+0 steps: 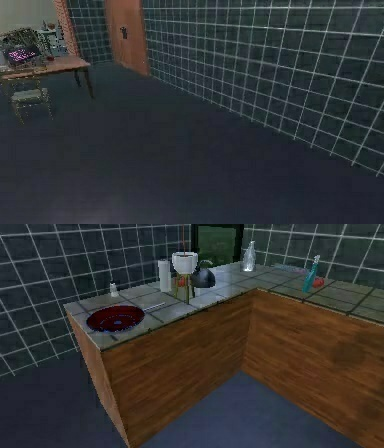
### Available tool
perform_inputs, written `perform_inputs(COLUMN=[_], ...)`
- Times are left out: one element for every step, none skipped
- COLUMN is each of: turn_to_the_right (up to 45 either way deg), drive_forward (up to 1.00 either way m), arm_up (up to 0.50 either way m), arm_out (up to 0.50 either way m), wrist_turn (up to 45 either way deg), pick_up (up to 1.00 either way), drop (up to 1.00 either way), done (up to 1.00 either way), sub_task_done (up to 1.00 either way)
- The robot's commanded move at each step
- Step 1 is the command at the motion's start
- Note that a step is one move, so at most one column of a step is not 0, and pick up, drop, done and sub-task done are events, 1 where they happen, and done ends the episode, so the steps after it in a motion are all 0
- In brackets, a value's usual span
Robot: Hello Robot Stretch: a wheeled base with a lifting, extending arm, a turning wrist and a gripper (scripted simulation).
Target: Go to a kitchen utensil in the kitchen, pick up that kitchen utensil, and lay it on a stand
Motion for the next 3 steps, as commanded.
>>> perform_inputs(turn_to_the_right=[-18.0, 45.0, 36.0], drive_forward=[0.0, 0.0, 0.0], arm_up=[0.0, 0.0, 0.0], arm_out=[0.0, 0.0, 0.0], wrist_turn=[0.0, 0.0, 0.0], pick_up=[0.0, 0.0, 0.0], drop=[0.0, 0.0, 0.0], done=[0.0, 0.0, 0.0], sub_task_done=[0.0, 0.0, 0.0])
